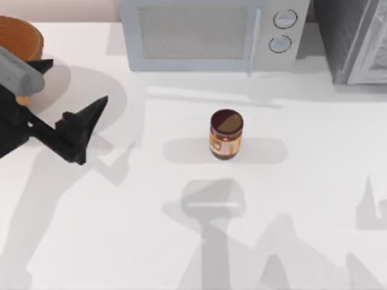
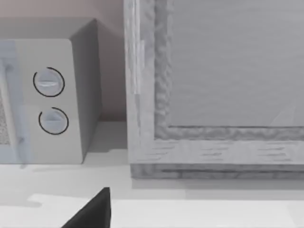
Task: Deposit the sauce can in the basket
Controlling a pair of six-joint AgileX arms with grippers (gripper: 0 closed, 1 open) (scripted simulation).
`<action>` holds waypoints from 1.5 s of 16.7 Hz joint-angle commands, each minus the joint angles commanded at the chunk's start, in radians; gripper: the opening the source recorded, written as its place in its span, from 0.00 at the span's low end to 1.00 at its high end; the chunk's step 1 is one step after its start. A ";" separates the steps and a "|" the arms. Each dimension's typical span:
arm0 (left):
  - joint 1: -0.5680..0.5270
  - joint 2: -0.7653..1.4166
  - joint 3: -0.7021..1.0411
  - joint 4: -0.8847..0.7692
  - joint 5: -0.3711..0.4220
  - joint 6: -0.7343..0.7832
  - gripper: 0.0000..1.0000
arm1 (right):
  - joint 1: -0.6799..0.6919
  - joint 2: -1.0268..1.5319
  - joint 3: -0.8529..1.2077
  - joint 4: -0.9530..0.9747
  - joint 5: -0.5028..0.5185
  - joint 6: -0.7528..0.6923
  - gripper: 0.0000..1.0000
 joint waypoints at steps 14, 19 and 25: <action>-0.145 1.107 0.510 0.356 0.548 0.218 1.00 | 0.000 0.000 0.000 0.000 0.000 0.000 1.00; -0.161 1.252 0.577 0.403 0.617 0.247 1.00 | 0.000 0.000 0.000 0.000 0.000 0.000 1.00; -0.156 1.256 0.576 0.403 0.619 0.248 1.00 | 0.000 0.000 0.000 0.000 0.000 0.000 1.00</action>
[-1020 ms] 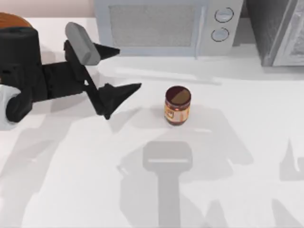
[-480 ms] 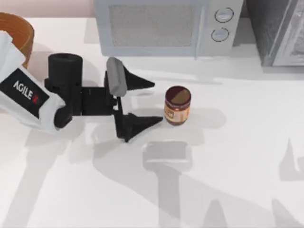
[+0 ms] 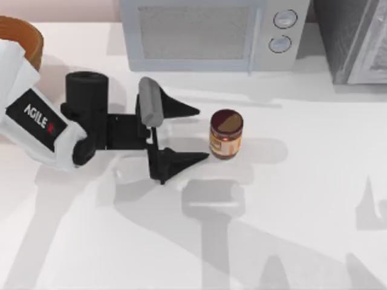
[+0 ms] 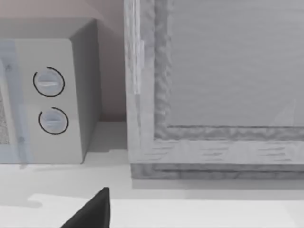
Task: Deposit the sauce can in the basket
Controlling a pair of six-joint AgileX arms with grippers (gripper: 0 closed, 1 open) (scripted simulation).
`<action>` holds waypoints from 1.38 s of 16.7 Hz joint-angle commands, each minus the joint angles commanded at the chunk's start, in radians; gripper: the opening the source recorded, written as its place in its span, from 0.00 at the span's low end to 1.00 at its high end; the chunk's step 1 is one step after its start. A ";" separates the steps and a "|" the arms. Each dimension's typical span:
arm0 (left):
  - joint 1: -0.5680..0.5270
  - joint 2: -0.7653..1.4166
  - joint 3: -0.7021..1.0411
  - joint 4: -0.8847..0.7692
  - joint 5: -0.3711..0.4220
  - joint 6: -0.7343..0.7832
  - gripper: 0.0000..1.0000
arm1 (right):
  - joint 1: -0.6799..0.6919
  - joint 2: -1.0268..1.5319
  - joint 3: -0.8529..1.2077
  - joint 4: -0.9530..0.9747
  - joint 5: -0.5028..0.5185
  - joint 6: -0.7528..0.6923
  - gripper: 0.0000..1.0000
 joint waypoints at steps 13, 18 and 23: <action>-0.154 0.130 0.156 0.092 -0.131 -0.128 1.00 | 0.000 0.000 0.000 0.000 0.000 0.000 1.00; -0.154 0.130 0.156 0.092 -0.131 -0.128 0.62 | 0.000 0.000 0.000 0.000 0.000 0.000 1.00; -0.154 0.130 0.156 0.092 -0.131 -0.128 0.25 | 0.000 0.000 0.000 0.000 0.000 0.000 1.00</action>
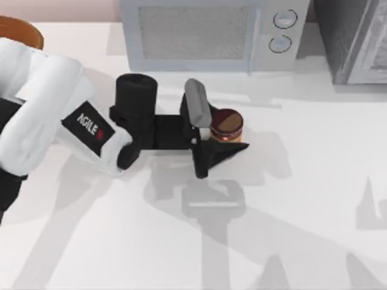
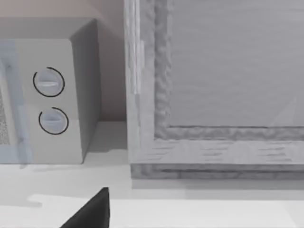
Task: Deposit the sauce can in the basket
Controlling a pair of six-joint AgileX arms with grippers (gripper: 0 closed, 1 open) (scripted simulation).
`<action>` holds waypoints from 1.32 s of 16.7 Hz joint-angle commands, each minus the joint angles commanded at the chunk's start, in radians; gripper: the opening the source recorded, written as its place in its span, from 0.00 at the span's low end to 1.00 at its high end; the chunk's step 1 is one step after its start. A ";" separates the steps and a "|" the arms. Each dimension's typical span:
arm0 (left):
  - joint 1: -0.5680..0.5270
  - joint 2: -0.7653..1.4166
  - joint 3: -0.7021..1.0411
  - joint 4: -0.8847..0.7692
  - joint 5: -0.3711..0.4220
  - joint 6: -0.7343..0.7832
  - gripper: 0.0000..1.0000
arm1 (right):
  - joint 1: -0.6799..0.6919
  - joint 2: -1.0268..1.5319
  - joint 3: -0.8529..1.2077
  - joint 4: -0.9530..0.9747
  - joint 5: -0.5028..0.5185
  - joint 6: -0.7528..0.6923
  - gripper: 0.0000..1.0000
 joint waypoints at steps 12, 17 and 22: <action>0.003 -0.002 -0.001 0.000 0.001 0.001 0.00 | 0.000 0.000 0.000 0.000 0.000 0.000 1.00; 0.030 -0.052 0.024 -0.105 0.060 0.061 0.00 | 0.000 0.000 0.000 0.000 0.000 0.000 1.00; 0.158 -0.194 0.111 -0.456 0.185 0.214 0.00 | 0.000 0.000 0.000 0.000 0.000 0.000 1.00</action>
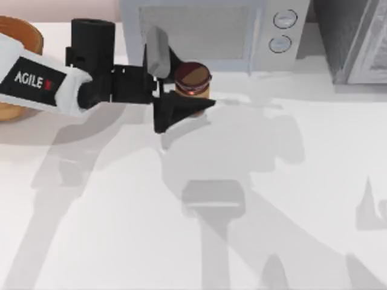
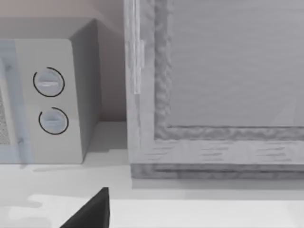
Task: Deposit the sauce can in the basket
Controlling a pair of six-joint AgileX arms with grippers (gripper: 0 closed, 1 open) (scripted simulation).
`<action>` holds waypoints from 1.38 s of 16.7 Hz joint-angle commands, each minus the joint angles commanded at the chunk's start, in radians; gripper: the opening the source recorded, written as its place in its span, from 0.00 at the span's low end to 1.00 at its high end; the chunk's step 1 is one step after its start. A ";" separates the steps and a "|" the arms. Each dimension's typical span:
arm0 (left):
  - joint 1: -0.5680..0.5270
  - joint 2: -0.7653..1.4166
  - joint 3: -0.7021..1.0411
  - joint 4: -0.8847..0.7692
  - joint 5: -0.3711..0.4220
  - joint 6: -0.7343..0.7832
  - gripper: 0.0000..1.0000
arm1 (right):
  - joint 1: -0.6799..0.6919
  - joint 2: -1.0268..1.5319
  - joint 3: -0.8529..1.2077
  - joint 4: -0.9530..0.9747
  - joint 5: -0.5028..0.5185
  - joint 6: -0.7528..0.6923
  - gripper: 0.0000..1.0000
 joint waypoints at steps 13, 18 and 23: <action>0.726 -0.186 0.389 -0.846 0.141 0.297 0.00 | 0.000 0.000 0.000 0.000 0.000 0.000 1.00; 0.865 -0.186 0.445 -0.952 0.135 0.311 0.00 | 0.000 0.000 0.000 0.000 0.000 0.000 1.00; 0.864 -0.183 0.443 -0.949 0.134 0.312 0.00 | 0.000 0.000 0.000 0.000 0.000 0.000 1.00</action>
